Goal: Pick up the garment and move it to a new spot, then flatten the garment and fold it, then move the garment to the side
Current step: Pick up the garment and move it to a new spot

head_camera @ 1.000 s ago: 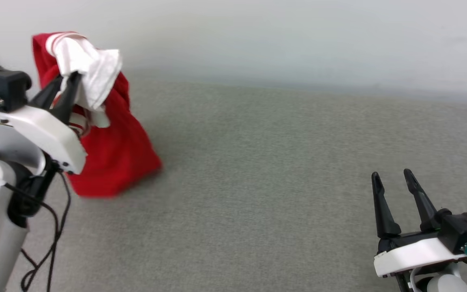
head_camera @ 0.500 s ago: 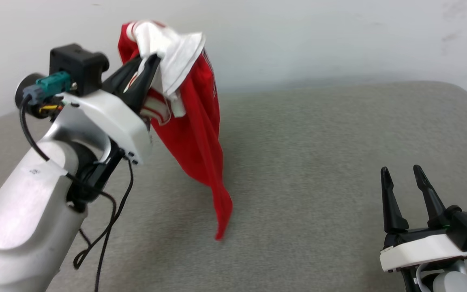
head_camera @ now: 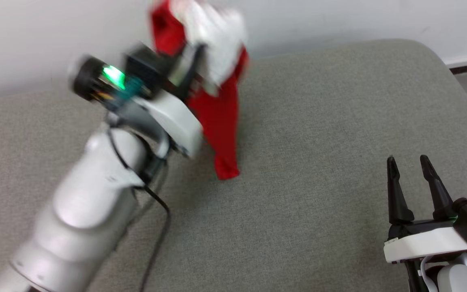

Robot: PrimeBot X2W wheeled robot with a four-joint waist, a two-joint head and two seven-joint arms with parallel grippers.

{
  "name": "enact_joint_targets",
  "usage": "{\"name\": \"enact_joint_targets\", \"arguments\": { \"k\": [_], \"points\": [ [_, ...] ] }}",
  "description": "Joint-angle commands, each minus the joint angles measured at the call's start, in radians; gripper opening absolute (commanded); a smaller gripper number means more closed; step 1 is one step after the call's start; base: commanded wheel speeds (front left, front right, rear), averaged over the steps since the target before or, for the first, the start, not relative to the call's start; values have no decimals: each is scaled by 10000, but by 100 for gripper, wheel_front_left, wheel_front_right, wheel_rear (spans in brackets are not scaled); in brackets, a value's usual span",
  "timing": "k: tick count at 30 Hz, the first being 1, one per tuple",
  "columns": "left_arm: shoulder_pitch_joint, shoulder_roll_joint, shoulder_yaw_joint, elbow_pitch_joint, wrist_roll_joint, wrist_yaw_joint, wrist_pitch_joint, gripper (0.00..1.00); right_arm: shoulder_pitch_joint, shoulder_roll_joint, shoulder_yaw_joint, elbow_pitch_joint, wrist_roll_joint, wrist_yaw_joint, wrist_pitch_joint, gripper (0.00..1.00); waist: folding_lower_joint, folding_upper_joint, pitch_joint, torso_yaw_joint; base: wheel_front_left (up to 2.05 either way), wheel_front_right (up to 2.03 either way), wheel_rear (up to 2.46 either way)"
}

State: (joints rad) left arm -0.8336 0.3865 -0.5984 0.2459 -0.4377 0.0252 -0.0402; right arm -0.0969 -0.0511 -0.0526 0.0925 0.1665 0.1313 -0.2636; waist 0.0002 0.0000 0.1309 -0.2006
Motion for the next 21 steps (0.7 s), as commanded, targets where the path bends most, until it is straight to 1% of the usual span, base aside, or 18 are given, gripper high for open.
{"name": "enact_joint_targets", "arguments": {
  "k": [1, 7, 10, 14, 15, 16, 21],
  "points": [
    [389, -242, -244, 149, 51, -38, -93, 0, -85, 18, -25, -48, 12, -10, -19, 100, -2, 0, 169, -29, 0, 0, 0],
    [1694, -1495, -1392, 1017, 12, 44, -298, 0, -258, 15, -215, -45, -64, -10, -17, 100, -2, 0, 348, 82, 0, 0, 0],
    [2303, -2098, -1939, 1560, -41, -13, -327, 0, -294, 16, -311, -18, -95, -10, -19, 100, -2, 0, 375, 180, 0, 0, 0],
    [2726, -2624, -2514, 2321, 58, -61, -432, 0, -371, 18, -254, 41, -122, -10, -19, 100, -2, 0, 347, 334, 0, 0, 0],
    [2827, -2734, -2664, 2509, 77, -115, -422, 47, -368, 16, -188, 58, -124, -10, -19, 100, -2, 0, 325, 369, 0, 0, 0],
    [2892, -2840, -2809, 2685, 68, -173, -393, 100, -364, 16, -138, 71, -121, -10, -19, 100, -2, 0, 297, 410, 0, 0, 0],
    [2908, -3089, -3034, 3162, -40, -270, -805, 100, -167, 16, -40, 133, -183, -10, -19, 100, -2, 0, -12, 716, 0, 0, 0]
  ]
}}
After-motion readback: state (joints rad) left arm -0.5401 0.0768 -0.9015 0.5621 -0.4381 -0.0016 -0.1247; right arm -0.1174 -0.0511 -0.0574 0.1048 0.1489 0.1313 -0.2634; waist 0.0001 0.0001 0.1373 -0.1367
